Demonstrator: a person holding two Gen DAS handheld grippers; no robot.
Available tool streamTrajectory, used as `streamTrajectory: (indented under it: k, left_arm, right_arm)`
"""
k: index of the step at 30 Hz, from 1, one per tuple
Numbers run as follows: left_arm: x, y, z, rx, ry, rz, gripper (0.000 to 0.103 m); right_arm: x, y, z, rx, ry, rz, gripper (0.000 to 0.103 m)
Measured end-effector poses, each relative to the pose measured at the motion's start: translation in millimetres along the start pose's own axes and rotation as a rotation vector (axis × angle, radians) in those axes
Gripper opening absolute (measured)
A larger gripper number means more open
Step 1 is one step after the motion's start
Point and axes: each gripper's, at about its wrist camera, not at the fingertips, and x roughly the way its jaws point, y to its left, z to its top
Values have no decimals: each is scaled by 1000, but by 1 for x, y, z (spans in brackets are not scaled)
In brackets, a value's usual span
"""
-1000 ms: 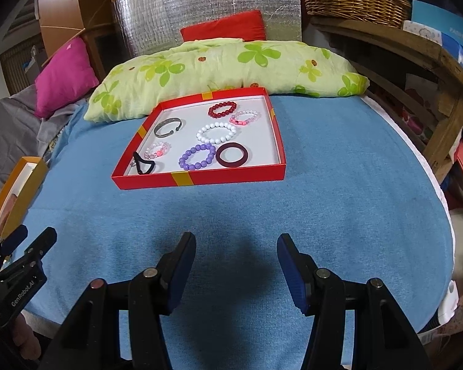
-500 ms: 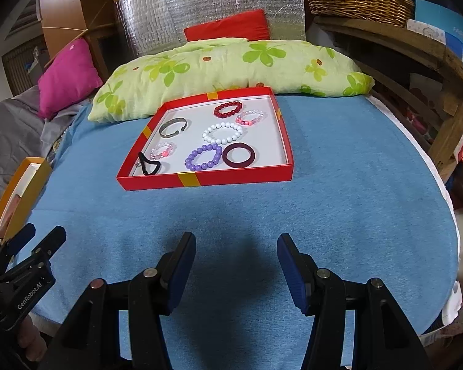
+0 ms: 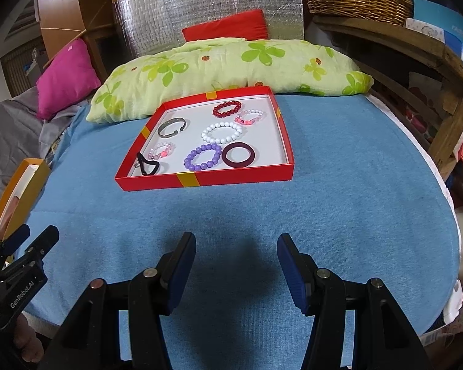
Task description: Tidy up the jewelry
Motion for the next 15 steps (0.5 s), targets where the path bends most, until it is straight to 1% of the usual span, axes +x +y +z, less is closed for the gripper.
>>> streamTrajectory:
  k: [15]
  left_arm:
    - [0, 0, 0, 1, 0, 2, 75]
  right_arm:
    - [0, -2, -1, 3, -2, -3, 59]
